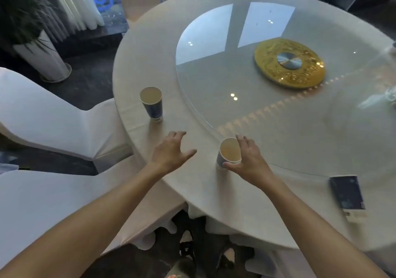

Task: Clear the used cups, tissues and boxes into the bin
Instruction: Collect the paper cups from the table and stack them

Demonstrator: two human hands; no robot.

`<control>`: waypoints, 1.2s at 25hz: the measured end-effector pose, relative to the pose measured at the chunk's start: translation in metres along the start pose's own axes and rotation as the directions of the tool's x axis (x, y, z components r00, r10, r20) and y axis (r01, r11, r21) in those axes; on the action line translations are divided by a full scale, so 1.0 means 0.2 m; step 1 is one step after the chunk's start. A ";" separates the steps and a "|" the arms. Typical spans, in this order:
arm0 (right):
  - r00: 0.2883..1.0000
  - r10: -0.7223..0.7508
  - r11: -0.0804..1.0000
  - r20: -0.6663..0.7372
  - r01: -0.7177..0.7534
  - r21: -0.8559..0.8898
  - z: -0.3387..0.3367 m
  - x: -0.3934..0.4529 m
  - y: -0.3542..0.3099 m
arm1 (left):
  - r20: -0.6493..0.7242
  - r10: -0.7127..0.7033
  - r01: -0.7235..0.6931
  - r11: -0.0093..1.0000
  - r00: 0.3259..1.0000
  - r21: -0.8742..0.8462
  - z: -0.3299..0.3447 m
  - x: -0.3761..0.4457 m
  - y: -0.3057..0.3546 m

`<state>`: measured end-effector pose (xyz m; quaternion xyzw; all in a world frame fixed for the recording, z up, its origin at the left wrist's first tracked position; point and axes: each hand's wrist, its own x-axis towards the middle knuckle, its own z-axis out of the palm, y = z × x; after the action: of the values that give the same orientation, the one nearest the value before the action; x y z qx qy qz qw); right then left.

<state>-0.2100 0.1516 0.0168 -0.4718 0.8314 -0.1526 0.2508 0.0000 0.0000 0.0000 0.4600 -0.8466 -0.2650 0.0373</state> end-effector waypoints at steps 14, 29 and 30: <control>0.999 -0.017 1.000 0.036 0.018 -0.008 0.11 0.35 -0.07 | -0.249 -0.358 0.306 0.925 0.900 -0.223 -0.25 0.60 -0.37; 0.999 0.044 0.997 0.018 -0.045 0.067 0.17 0.37 0.02 | -0.216 -0.462 0.306 0.806 0.860 -0.506 -0.17 0.82 -0.53; 0.999 0.047 0.997 0.019 -0.048 0.065 0.17 0.37 0.02 | -0.213 -0.458 0.295 0.800 0.863 -0.522 -0.17 0.82 -0.51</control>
<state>-0.2260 0.0893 -0.0337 -0.4446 0.8348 -0.1696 0.2770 -0.0057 -0.1894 -0.0510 0.6353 -0.6272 -0.3846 0.2347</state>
